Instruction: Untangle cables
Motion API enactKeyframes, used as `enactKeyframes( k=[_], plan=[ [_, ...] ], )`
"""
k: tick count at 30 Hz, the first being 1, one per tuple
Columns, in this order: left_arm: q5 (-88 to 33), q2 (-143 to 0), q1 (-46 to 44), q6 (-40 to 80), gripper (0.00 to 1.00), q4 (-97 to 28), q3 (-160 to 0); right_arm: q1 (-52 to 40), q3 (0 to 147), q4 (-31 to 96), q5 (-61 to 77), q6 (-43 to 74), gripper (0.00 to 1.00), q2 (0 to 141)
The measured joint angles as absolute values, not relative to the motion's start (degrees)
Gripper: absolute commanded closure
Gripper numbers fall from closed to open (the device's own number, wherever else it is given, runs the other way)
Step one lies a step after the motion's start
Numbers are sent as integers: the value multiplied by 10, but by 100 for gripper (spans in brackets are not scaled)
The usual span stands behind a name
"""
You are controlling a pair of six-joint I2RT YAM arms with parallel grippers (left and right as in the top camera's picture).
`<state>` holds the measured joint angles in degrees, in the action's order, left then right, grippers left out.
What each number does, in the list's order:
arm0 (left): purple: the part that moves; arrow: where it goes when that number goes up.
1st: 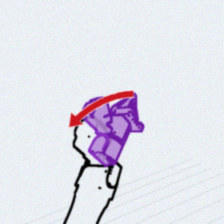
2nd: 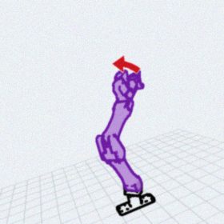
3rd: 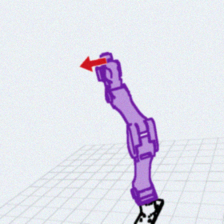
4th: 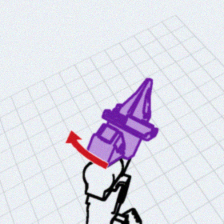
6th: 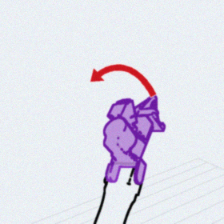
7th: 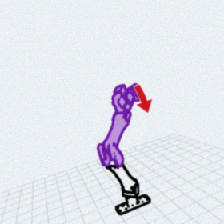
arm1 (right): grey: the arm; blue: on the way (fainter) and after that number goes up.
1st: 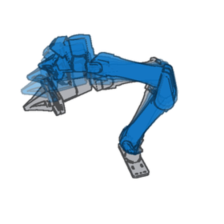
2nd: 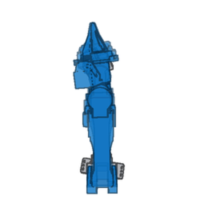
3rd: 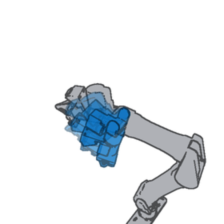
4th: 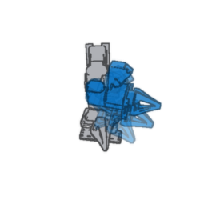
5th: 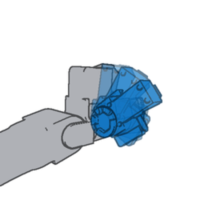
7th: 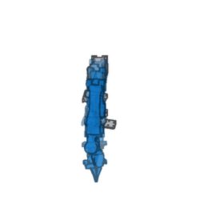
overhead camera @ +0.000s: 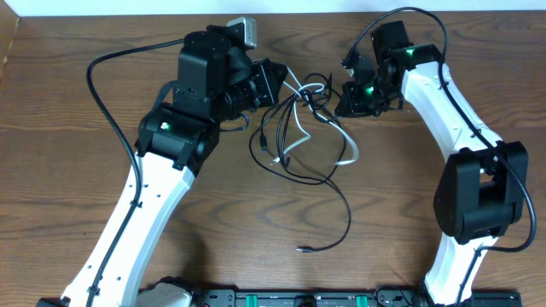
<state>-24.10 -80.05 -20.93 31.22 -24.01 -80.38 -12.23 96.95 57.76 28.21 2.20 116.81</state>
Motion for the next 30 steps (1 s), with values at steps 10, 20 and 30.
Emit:
enactKeyframes(
  k=[10,20,30],
  plan=[
    [-292,-777,-190,312,92,-254,-804,-121,969,578,291,5,94,1187],
    [-428,-777,-149,378,93,-94,-803,-121,972,572,291,-6,99,1173],
    [-488,-783,-92,437,93,-99,-887,-118,974,568,290,4,99,1206]
  ],
)
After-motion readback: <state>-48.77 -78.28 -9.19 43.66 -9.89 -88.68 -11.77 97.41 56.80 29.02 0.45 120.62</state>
